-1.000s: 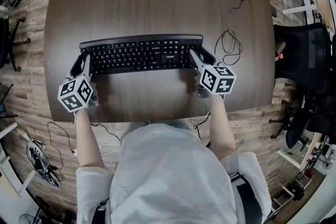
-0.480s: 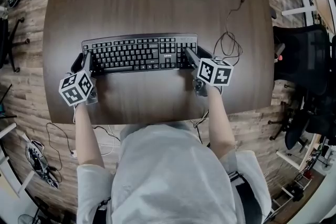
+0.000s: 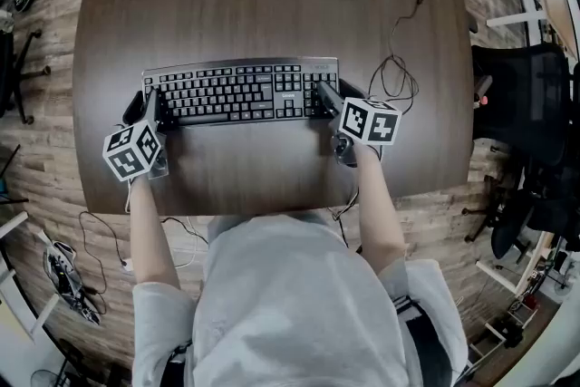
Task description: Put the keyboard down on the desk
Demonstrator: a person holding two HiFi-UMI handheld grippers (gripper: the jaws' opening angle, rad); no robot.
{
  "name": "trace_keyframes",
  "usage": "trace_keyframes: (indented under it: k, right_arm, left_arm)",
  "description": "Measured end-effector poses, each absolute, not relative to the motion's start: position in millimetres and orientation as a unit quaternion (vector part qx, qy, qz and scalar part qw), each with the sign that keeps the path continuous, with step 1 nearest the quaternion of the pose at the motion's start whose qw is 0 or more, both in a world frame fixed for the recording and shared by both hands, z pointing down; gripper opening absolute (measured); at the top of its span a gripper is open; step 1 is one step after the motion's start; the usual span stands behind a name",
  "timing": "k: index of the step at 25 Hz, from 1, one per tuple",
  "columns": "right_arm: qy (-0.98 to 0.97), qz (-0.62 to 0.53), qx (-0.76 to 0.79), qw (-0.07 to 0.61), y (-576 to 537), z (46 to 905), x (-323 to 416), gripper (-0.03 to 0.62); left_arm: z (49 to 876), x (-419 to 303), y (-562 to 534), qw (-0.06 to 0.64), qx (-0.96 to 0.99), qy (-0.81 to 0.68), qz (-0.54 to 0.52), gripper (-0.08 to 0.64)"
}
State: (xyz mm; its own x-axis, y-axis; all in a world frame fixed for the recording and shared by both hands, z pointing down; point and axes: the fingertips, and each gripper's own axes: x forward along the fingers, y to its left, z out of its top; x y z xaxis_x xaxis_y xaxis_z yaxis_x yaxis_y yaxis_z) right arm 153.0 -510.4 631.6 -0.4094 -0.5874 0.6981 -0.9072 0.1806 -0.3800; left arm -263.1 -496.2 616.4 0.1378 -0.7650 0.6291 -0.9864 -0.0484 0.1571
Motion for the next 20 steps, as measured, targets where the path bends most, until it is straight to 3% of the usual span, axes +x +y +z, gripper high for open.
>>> trace_keyframes:
  k: [12,13,16,20]
  right_arm:
    - [-0.763,0.291,0.533,0.222,-508.6,604.2,150.2,0.185]
    - [-0.764,0.283,0.537,0.219,-507.0,598.9,150.1,0.171]
    - [-0.765,0.261,0.550,0.208,-502.2,582.9,149.2,0.042]
    - [-0.774,0.233,0.554,0.198,-494.0,564.3,142.8,0.017]
  left_arm:
    - [585.3,-262.4,-495.5,0.217,0.723,-0.627,0.192,0.122]
    - [580.4,-260.9,-493.5,0.209,0.725,-0.628,0.193,0.089]
    - [564.6,-257.8,-488.5,0.184,0.730,-0.630,0.193,0.028]
    - [543.5,-250.4,-483.0,0.165,0.741,-0.628,0.174,0.015]
